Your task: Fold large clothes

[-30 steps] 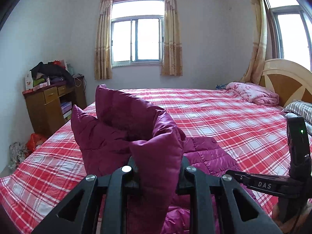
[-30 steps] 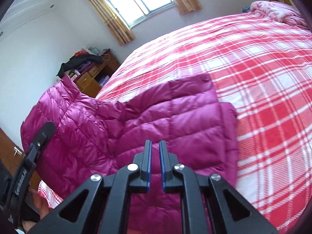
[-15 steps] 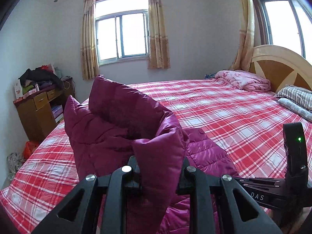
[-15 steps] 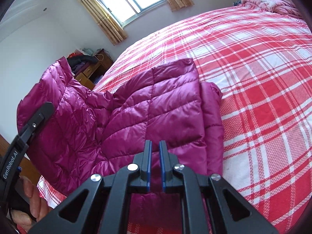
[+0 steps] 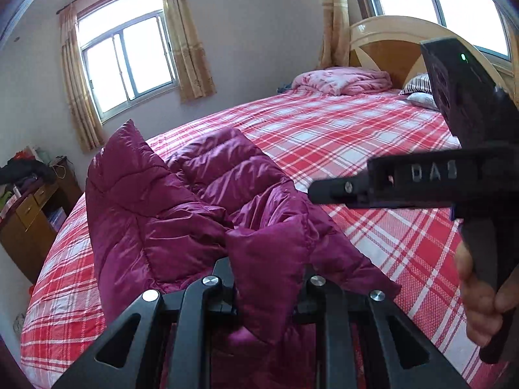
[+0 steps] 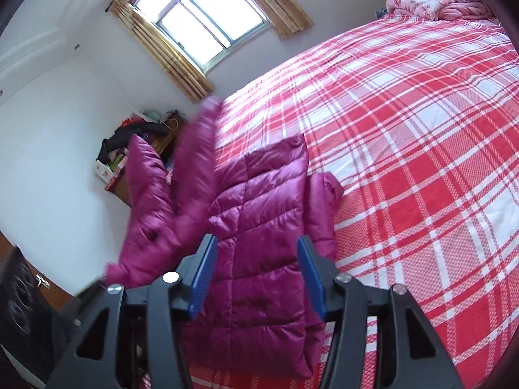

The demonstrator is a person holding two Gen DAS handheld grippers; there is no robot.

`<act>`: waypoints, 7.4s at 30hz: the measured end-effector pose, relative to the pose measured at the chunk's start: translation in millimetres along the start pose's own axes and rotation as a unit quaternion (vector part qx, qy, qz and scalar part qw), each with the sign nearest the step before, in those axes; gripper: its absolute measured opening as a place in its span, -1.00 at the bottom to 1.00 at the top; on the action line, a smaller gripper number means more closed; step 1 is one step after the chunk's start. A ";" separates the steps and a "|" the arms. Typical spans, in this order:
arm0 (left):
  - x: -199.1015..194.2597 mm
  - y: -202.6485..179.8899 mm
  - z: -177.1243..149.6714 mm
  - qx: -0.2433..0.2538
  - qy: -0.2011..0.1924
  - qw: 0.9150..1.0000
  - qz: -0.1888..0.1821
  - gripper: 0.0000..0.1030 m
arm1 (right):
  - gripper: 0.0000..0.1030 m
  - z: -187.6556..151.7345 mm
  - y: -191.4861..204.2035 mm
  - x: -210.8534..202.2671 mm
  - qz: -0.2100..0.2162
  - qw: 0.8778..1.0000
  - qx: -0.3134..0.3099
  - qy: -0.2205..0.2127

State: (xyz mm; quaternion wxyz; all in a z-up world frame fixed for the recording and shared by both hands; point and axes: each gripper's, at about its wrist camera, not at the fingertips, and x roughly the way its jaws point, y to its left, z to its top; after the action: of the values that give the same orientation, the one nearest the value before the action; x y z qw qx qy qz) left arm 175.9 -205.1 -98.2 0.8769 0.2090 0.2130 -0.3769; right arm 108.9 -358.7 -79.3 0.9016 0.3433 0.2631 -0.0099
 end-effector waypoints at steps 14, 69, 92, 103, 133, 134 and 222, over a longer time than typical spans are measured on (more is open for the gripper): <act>11.8 -25.9 -33.6 0.040 0.020 0.998 -0.041 -0.58 | -0.52 7.9 13.4 57.9 -0.059 0.990 -0.108 0.070; 16.6 123.7 -8.2 -0.143 0.077 0.981 0.103 0.17 | -0.81 -14.8 -31.8 60.8 0.063 0.990 -0.039 0.120; 63.2 83.9 -21.2 -0.053 0.108 0.979 0.166 0.16 | 0.70 60.4 -1.3 24.4 0.023 0.993 -0.117 0.011; 45.0 114.8 6.0 -0.077 0.092 0.987 0.107 0.17 | -0.81 61.4 -17.6 71.2 -0.072 0.988 -0.130 0.029; 160.1 146.4 29.7 -0.068 0.142 0.973 0.169 0.18 | -0.80 44.0 -60.8 93.4 -0.063 0.996 0.000 0.056; 148.9 149.9 28.4 -0.077 0.140 0.975 0.153 0.18 | -0.78 43.4 -58.9 86.1 -0.068 0.996 -0.006 0.052; 113.0 167.4 -22.8 -0.329 0.161 0.928 -0.071 0.84 | 0.67 33.0 -72.6 65.2 -0.017 0.998 -0.029 0.062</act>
State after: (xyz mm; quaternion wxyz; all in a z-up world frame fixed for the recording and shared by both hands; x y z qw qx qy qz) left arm 367.2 -152.5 -142.5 0.8214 -0.0484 0.4778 -0.3079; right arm 166.0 -424.1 -134.5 0.8928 0.3124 0.3244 0.0032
